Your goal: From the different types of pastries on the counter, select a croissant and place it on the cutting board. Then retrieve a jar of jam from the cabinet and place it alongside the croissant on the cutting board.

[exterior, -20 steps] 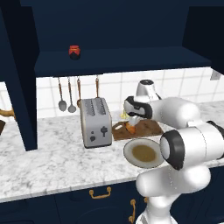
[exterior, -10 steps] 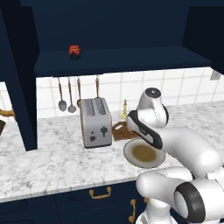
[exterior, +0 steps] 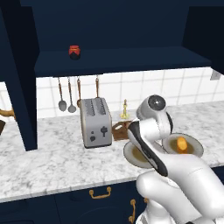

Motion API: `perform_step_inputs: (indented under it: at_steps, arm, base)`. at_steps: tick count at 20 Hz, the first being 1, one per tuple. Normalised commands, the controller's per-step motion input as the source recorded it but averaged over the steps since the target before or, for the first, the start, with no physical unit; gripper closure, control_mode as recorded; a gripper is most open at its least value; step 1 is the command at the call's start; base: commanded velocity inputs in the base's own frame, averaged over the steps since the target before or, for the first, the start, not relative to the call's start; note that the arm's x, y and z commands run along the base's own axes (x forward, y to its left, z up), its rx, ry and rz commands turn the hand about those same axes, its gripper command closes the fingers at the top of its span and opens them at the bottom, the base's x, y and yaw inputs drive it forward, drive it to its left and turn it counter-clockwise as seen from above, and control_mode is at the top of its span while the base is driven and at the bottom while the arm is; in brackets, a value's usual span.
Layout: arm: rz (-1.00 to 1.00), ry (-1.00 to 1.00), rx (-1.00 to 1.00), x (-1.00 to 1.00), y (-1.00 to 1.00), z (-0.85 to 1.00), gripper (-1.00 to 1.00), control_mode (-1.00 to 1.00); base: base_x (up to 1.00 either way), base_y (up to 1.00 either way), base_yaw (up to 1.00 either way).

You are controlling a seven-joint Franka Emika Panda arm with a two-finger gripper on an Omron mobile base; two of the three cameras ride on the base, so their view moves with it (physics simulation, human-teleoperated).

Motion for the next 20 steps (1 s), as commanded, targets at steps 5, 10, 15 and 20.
perform_step_inputs:
  at_steps: [5, 10, 15, 20]
  arm:
    - [-0.04, -0.21, 0.00, -0.39, 0.02, 0.76, -1.00, -1.00]
    - [0.00, -0.10, 0.03, -0.26, 0.05, 0.88, -1.00, -1.00]
    - [0.00, -0.02, 0.08, -0.11, 0.04, 0.88, -1.00, -1.00]
    - [0.00, 0.00, 0.08, -0.03, 0.09, 0.72, -1.00, -1.00]
  base:
    - [0.00, 0.00, 0.00]
    - [0.00, 0.00, 0.00]
    - [0.00, 0.00, 0.00]
    - [0.00, 0.00, 0.00]
